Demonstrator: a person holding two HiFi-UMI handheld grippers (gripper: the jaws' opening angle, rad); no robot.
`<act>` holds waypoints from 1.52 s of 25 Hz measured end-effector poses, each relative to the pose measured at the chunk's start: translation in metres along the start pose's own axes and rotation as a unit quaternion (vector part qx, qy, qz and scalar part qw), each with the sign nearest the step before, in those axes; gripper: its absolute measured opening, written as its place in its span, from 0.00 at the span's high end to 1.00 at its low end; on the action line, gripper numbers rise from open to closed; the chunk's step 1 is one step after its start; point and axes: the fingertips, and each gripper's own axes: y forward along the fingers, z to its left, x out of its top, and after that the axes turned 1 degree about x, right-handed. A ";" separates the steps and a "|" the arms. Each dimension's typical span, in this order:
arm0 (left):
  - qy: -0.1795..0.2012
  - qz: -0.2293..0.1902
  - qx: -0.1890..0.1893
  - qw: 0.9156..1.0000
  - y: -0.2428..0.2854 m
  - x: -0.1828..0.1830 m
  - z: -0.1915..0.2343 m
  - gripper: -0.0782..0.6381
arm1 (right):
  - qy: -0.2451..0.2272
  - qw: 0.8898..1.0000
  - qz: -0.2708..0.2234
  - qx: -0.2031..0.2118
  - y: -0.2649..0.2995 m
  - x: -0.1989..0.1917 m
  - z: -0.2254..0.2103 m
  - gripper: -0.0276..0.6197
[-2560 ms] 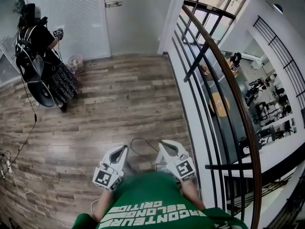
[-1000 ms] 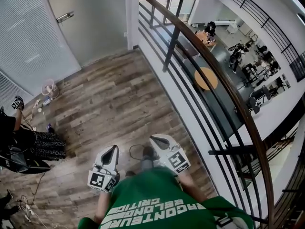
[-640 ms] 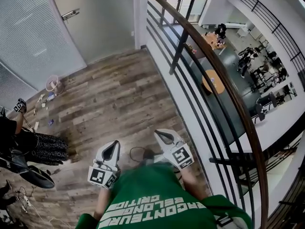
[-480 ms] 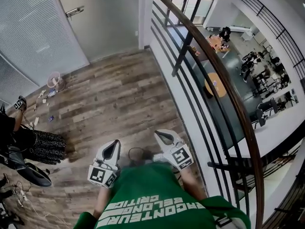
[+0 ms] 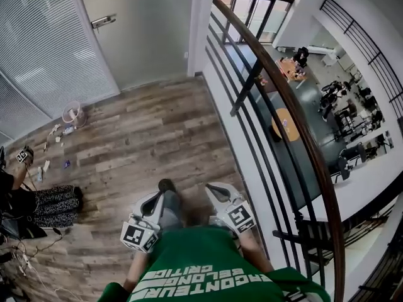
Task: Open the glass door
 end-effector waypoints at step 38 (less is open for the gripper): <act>-0.011 0.004 -0.100 0.995 0.199 0.068 0.175 0.87 | 0.008 0.997 0.035 -0.069 0.175 0.067 -0.152 0.97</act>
